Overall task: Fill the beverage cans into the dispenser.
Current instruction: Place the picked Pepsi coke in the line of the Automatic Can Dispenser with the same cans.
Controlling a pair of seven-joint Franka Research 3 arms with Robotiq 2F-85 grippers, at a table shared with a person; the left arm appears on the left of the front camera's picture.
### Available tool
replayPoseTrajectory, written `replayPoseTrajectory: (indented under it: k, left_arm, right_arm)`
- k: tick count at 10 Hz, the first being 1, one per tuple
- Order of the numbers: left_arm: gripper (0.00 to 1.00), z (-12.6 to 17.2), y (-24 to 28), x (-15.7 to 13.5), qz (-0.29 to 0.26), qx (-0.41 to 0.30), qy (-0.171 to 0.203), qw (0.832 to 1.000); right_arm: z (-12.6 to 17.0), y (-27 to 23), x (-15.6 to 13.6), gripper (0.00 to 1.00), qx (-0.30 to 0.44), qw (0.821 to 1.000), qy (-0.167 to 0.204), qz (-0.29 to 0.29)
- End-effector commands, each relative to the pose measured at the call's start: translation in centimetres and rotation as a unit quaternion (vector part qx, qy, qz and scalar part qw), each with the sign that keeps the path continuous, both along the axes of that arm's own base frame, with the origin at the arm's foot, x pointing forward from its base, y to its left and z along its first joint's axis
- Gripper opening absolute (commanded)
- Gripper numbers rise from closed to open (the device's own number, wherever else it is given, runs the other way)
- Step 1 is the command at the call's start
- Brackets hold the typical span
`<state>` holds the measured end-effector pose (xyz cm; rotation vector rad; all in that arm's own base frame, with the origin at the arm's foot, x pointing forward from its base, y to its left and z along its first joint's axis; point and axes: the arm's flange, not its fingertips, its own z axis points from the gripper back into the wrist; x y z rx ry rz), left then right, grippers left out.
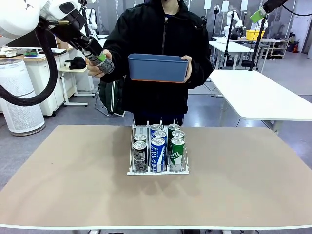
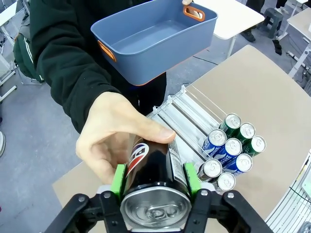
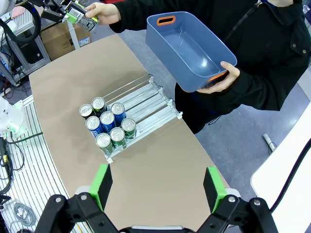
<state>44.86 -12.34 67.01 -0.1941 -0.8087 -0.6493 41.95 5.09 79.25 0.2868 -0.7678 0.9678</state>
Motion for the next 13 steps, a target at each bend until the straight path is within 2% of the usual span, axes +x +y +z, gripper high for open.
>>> replayPoseTrajectory:
  k: [1, 13]
  left_arm:
    - [0.02, -0.03, 0.25, 0.03, -0.002, -0.007, 0.003, 1.0]
    - [0.02, -0.03, 0.25, 0.03, -0.002, -0.007, 0.003, 1.0]
  right_arm:
    - [-0.04, 0.01, -0.08, 1.0, 0.003, 1.0, 0.005, 0.0]
    - [-0.04, 0.01, -0.08, 1.0, 0.003, 1.0, 0.005, 0.0]
